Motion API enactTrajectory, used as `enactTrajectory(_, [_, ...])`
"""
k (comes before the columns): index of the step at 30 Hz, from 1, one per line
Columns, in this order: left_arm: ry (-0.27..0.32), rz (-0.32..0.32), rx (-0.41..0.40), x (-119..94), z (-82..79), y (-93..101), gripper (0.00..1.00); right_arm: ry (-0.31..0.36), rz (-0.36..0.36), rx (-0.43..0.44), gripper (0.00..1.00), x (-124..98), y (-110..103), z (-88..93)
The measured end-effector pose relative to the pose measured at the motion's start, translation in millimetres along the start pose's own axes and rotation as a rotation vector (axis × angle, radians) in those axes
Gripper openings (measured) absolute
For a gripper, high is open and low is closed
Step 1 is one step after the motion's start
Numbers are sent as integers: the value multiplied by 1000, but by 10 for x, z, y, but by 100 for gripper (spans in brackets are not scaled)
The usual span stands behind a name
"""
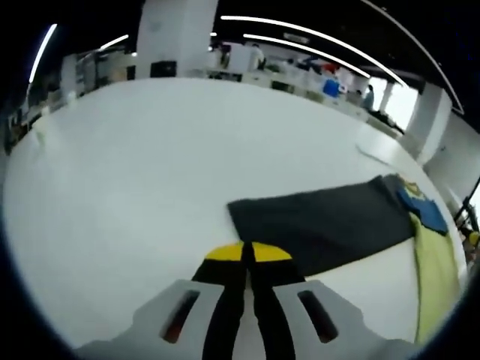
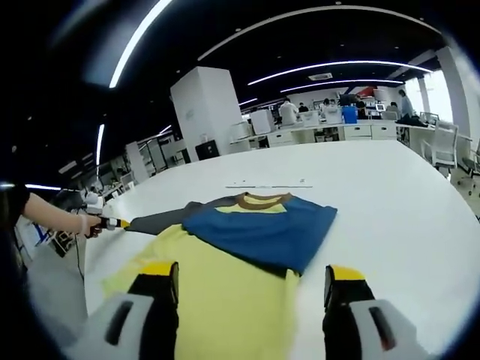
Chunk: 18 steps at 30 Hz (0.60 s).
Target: Fold the garment on the visible template until the final outline fits inside the template.
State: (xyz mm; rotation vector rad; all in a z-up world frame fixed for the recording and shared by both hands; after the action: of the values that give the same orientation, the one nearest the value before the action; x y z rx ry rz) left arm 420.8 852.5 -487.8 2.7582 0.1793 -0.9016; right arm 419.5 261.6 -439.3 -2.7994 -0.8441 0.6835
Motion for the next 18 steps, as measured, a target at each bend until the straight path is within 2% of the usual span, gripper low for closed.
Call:
enactTrajectory(8, [37,-35,-47,-34,-111,-99,0,0,9,5,78,-27,83,6])
enactTrajectory(11, [39,-36,-39,14,-182,-160,0,2,8,8,78,-35,83,5])
enactTrajectory(15, [76,-30,-65,59,-401,-257,0,0,12,4,78,-57,85,8])
enactTrajectory(18, [107,-12,-78,55,-552,-247,0,2,16,4,78,-69,105,5])
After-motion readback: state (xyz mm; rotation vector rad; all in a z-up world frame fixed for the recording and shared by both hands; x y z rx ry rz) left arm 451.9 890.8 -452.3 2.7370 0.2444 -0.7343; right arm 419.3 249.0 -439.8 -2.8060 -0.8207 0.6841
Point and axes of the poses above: the point that each gripper's makers call its tool centre point, and the gripper's own axes: x roughly forward along the fingers, y roughly to its right, z roughly out of its underside, the point moved 6 cm from there along -x, roughly backward along the fingers, and after that the axes turned 1 degree about y, right-handed, at the moved point
